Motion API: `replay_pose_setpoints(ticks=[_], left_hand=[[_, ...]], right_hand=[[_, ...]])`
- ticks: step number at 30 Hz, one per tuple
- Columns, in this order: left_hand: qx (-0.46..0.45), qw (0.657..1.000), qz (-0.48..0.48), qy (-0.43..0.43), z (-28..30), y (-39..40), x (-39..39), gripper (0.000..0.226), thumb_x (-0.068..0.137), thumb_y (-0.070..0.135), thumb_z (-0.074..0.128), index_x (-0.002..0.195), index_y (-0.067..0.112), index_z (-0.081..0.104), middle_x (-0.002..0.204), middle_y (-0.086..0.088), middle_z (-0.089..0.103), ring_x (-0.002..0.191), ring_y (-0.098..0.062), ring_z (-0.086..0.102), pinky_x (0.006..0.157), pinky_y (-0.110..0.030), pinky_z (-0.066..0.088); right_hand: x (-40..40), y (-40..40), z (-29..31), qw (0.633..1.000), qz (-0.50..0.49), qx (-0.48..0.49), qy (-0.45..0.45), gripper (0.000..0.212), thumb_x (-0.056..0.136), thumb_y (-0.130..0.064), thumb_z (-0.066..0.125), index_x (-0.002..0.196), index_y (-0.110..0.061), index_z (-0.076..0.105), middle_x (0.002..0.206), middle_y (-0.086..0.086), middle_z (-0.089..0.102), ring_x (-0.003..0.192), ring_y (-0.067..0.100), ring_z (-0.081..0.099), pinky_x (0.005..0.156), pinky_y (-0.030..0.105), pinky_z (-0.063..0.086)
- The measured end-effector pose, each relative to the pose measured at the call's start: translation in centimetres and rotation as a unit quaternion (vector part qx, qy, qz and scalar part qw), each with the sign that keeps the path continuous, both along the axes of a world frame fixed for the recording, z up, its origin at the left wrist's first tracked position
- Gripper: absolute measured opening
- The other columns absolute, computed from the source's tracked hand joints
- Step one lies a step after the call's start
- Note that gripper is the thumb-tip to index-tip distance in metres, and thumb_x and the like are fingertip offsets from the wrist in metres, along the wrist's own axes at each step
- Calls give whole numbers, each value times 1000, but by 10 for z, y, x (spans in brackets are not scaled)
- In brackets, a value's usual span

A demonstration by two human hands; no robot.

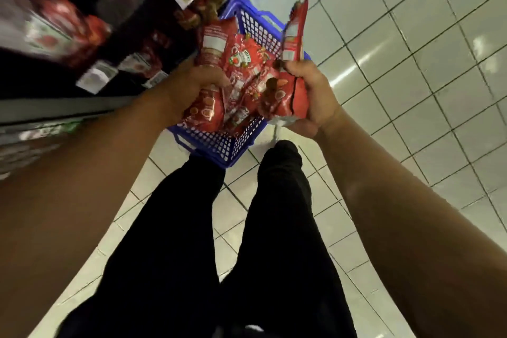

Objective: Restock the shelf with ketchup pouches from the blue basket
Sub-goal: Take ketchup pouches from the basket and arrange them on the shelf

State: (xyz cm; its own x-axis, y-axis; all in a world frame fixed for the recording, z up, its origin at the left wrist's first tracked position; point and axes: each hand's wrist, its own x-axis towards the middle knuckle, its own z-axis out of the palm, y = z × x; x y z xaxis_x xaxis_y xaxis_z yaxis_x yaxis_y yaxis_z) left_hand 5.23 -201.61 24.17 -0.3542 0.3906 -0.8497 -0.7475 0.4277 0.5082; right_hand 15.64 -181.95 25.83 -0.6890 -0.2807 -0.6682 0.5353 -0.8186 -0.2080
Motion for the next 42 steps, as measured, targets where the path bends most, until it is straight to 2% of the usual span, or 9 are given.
replay_pose_setpoints(ticks=[3, 6, 9, 14, 17, 25, 33, 37, 42], left_hand=[[62, 993, 90, -37, 76, 23, 6, 19, 61, 16, 62, 80, 14, 63, 64, -3, 54, 53, -17, 53, 50, -21, 45], [80, 983, 157, -44, 132, 31, 6, 37, 76, 19, 49, 108, 1, 56, 64, -5, 50, 60, -19, 47, 58, -27, 42], [77, 973, 218, -17, 178, 34, 6, 33, 92, 16, 35, 101, -5, 59, 60, -6, 57, 51, -17, 54, 53, -23, 47], [109, 941, 319, 23, 233, 9, 4, 13, 71, 10, 47, 84, 9, 50, 70, -8, 48, 60, -20, 48, 68, -33, 46], [150, 921, 360, 25, 250, -20, 12, 28, 80, 9, 45, 99, 3, 64, 82, -16, 65, 79, -31, 64, 88, -46, 52], [157, 929, 311, 123, 289, -77, 45, 39, 75, 5, 78, 112, 8, 67, 98, -13, 76, 86, -25, 75, 73, -36, 60], [240, 887, 358, 165, 330, -148, 59, 50, 81, 1, 67, 130, 3, 60, 129, -22, 66, 119, -38, 64, 94, -49, 57], [308, 856, 380, 165, 349, -178, 53, 45, 90, 5, 63, 134, 8, 59, 136, -17, 63, 122, -33, 63, 98, -49, 55], [310, 833, 424, 176, 361, -211, 35, 37, 92, 14, 65, 129, 13, 64, 117, -13, 73, 104, -28, 72, 80, -43, 60]], right_hand=[[-5, 16, 50, 998, 32, 45, -5, 62, 68, -23, 65, 127, -6, 58, 118, 17, 66, 107, 35, 63, 95, 49, 51], [-16, 35, 88, 996, 42, 78, 26, 82, 70, -17, 51, 147, 8, 34, 138, 29, 50, 123, 43, 52, 107, 60, 43], [-28, 47, 128, 994, 67, 75, 49, 78, 72, -18, 59, 143, 6, 42, 135, 30, 52, 122, 47, 54, 105, 60, 44], [-50, 43, 180, 974, 155, 136, 90, 36, 86, -15, 69, 120, -4, 65, 113, 19, 72, 103, 35, 71, 86, 48, 57], [-61, 24, 210, 938, 231, 222, 134, 51, 86, -16, 75, 132, -4, 57, 124, 21, 68, 111, 36, 68, 88, 48, 58], [-73, -50, 279, 892, 287, 269, 223, 43, 74, -12, 79, 115, -9, 66, 105, 12, 75, 93, 25, 74, 76, 38, 60], [-83, -110, 343, 827, 335, 315, 322, 40, 81, -7, 74, 119, -3, 65, 113, 17, 73, 96, 30, 72, 80, 43, 61], [-98, -139, 378, 787, 350, 338, 379, 35, 82, -11, 73, 116, -9, 66, 107, 12, 75, 94, 26, 73, 78, 38, 60], [-116, -168, 400, 794, 331, 356, 366, 42, 78, -22, 77, 117, -14, 66, 106, 9, 76, 95, 25, 74, 76, 35, 60]])
